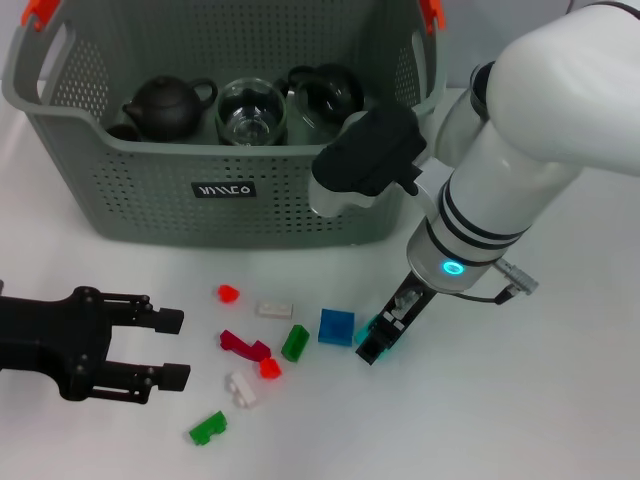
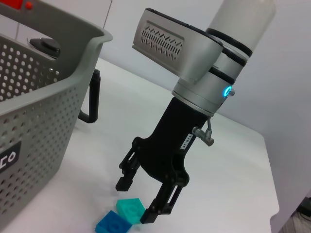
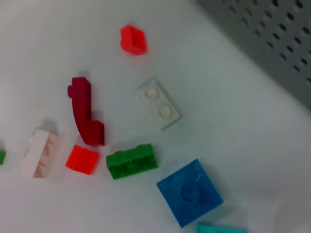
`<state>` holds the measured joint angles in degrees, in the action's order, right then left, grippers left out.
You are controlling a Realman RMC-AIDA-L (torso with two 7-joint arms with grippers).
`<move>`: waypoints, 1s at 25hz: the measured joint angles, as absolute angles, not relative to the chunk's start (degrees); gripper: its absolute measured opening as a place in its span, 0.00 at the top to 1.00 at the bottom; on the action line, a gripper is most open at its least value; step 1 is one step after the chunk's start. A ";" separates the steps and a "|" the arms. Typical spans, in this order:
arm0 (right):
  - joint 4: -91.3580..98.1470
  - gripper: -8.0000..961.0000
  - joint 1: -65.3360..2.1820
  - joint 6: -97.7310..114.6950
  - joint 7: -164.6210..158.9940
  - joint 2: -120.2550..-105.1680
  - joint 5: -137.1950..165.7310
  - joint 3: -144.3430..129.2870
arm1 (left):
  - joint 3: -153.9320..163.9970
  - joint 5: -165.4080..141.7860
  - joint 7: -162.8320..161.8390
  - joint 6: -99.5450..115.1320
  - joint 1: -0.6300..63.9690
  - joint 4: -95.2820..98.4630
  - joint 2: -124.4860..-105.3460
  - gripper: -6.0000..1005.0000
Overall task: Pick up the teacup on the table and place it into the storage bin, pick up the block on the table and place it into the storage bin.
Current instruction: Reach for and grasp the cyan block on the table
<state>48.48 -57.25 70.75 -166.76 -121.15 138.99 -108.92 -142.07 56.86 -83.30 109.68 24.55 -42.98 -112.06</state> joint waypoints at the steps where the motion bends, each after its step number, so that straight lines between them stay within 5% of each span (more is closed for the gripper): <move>1: 48.48 0.17 -57.32 70.64 -166.71 -121.17 138.97 -109.06 | -142.09 56.86 -83.27 109.62 24.56 -42.87 -112.04 0.26; 21: 47.88 0.18 -57.77 69.60 -165.95 -121.38 138.69 -111.12 | -141.94 56.87 -83.23 109.33 24.61 -42.78 -111.97 0.26; 25: 47.78 0.28 -57.86 69.62 -165.93 -121.46 138.67 -111.39 | -142.00 56.86 -83.23 109.33 24.61 -42.75 -111.97 0.26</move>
<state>47.78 -57.86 69.62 -165.93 -121.46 138.67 -111.39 -142.00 56.86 -83.23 109.33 24.61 -42.75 -111.97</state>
